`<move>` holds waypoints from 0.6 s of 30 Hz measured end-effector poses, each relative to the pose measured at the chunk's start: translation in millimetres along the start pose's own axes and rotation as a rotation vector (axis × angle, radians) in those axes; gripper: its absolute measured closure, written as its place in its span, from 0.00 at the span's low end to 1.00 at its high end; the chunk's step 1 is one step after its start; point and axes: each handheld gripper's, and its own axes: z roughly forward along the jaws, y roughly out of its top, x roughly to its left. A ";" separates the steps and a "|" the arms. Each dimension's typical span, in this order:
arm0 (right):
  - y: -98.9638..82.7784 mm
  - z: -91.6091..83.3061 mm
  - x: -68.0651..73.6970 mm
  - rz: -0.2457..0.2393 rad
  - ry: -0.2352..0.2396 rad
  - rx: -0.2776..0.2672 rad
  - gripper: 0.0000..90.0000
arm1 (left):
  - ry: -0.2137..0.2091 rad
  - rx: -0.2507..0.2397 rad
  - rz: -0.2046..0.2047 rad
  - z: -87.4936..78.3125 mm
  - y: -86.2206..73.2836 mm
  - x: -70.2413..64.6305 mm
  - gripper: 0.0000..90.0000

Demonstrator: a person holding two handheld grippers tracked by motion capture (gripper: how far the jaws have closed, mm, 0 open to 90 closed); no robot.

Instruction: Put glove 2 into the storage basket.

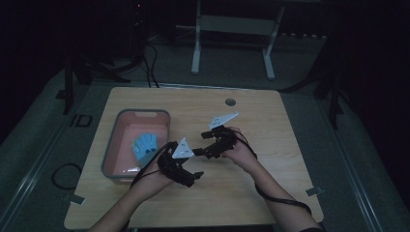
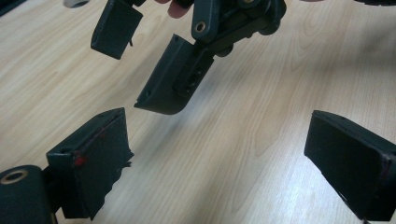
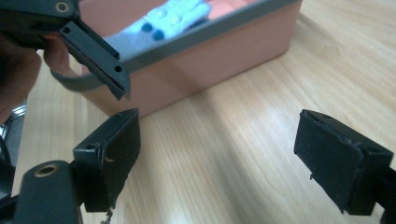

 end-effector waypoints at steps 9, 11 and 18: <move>-28.3 -10.4 -7.0 0.026 -0.018 0.008 0.16 | -0.041 -0.008 0.025 21.7 0.0 -11.8 0.08; -35.8 -13.3 -9.0 0.034 -0.023 0.011 0.16 | -0.048 -0.009 0.024 24.5 -0.4 -13.1 0.08; -61.6 -22.5 -13.1 0.060 -0.041 0.013 0.17 | -0.075 -0.009 0.031 37.2 -4.4 -19.9 0.08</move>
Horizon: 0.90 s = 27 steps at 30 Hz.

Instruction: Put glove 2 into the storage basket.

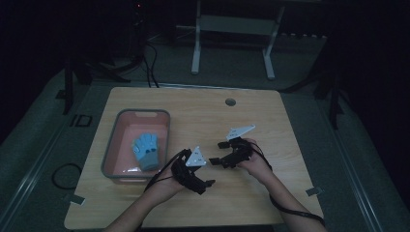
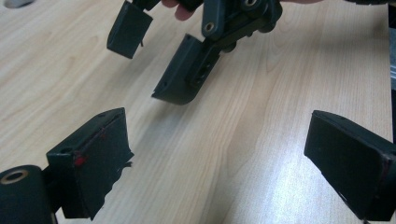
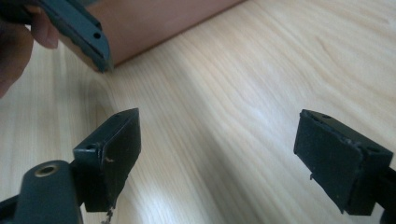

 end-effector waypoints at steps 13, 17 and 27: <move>-33.6 -8.6 -3.4 0.032 -0.025 0.003 0.17 | -0.026 0.009 0.011 20.3 -11.7 -9.9 0.08; -41.0 -10.3 -4.2 0.033 -0.035 0.008 0.17 | -0.022 0.001 0.001 23.0 -15.4 -11.1 0.08; -62.3 -23.7 -2.8 0.044 -0.063 -0.021 0.17 | -0.054 0.009 0.006 30.1 -24.9 -16.4 0.08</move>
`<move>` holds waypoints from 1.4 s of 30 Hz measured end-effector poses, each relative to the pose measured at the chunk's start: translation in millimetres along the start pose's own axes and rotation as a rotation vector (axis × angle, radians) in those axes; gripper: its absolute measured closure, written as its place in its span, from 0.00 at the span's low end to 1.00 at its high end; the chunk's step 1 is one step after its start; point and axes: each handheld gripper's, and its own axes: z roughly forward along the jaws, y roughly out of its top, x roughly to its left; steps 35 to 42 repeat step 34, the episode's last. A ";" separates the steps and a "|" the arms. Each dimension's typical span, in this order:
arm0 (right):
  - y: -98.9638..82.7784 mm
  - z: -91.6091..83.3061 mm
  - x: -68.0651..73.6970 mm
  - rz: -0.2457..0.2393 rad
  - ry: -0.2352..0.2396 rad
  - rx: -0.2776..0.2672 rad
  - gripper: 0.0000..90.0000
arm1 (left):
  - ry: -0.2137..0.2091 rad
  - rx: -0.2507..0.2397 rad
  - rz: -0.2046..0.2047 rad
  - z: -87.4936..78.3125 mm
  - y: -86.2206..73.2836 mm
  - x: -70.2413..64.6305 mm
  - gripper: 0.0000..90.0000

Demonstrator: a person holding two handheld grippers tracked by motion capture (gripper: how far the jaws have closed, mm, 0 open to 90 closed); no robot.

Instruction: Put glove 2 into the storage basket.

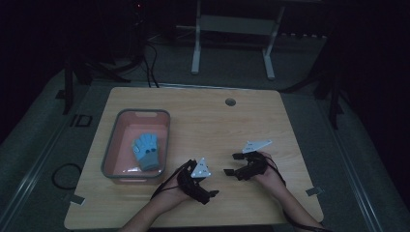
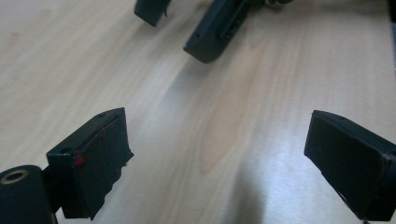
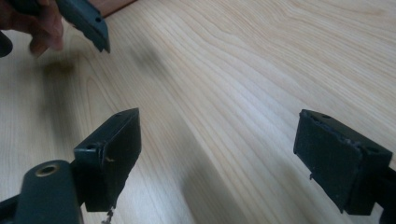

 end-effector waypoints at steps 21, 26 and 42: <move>-34.8 -25.8 10.0 0.023 -0.071 -0.052 0.16 | -0.020 -0.050 0.008 3.6 -19.4 -16.9 0.08; -37.2 -23.2 9.4 0.007 -0.107 -0.042 0.16 | -0.020 -0.035 0.015 5.4 -24.5 -19.4 0.08; -37.9 -22.1 8.8 0.013 -0.128 -0.037 0.16 | -0.033 -0.039 0.025 7.3 -23.8 -22.2 0.08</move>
